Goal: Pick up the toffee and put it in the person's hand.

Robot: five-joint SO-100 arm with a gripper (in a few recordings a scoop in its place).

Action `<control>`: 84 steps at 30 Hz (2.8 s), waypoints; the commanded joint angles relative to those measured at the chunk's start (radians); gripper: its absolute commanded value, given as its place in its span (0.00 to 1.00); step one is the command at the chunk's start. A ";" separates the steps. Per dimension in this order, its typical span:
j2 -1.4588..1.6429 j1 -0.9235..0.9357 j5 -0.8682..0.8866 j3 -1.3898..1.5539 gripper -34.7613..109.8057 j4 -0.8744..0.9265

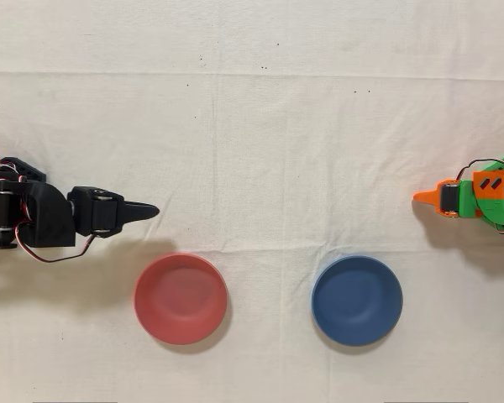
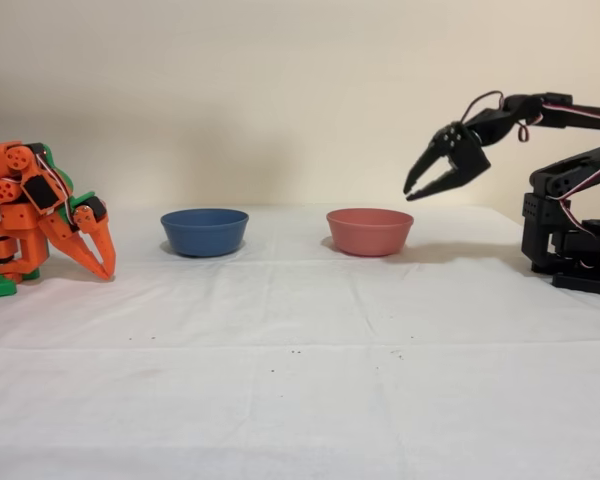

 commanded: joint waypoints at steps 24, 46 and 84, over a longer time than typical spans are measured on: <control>0.454 0.008 -0.034 0.419 0.24 0.167; 0.575 -0.041 -0.040 0.488 0.24 0.244; 0.575 -0.118 -0.008 0.563 0.26 0.187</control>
